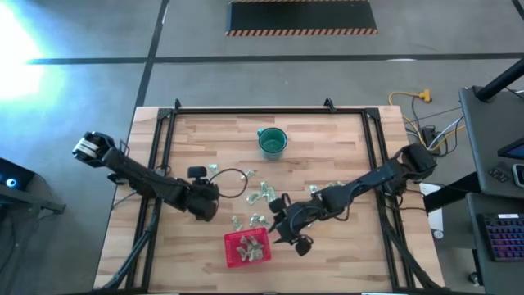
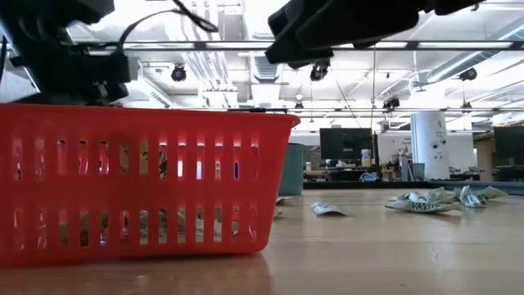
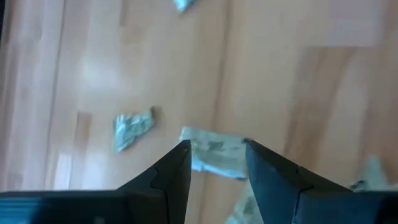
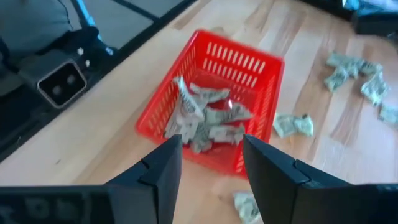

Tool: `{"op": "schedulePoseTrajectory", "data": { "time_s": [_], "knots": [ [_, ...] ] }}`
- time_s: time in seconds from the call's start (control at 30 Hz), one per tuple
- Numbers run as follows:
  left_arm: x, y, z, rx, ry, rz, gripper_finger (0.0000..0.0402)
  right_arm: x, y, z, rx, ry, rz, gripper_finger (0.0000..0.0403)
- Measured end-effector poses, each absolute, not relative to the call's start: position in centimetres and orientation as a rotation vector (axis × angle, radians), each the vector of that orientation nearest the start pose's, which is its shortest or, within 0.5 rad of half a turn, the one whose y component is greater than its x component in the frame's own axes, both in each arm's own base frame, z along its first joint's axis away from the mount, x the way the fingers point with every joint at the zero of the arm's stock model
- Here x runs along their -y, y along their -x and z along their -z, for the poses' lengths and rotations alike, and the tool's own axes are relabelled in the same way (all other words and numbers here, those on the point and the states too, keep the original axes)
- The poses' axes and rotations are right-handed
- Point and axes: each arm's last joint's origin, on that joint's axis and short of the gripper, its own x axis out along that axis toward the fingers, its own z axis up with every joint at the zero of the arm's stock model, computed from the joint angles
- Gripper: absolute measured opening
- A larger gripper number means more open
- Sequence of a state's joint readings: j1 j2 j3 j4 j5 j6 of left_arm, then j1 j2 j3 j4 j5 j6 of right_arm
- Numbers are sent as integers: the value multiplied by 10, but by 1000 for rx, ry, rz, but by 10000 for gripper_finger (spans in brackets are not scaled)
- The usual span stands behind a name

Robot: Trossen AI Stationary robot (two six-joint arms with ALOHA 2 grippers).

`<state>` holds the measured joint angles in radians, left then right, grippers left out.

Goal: Pick and place items into bin
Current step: Put the green stevia packet into the red bin

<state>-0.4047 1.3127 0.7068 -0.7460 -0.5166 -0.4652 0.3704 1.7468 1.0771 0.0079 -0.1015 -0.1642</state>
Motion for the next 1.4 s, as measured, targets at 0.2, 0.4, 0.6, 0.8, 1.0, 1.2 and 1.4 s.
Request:
{"op": "schedulePoseTrajectory", "data": {
  "time_s": [0.2,0.4,0.6,0.8,1.0,1.2,1.4],
  "knots": [
    [51,-185,-168,-1131,-111,-394,136,-137,-343,-196,-662,242,-507,160],
    [36,-170,-164,-1046,0,-385,136,-136,-343,-196,-666,249,-510,160],
    [25,-160,-159,-959,79,-399,136,-136,-342,-196,-673,250,-510,160],
    [16,-160,-150,-969,150,-400,136,-136,-342,-195,-678,249,-510,160],
    [12,-163,-145,-1006,159,-414,136,-136,-342,-195,-683,244,-509,160],
    [11,-173,-138,-1012,155,-353,136,-136,-342,-195,-684,244,-509,160],
    [7,-178,-131,-1047,170,-343,136,-136,-342,-194,-685,243,-511,160]
  ]
}}
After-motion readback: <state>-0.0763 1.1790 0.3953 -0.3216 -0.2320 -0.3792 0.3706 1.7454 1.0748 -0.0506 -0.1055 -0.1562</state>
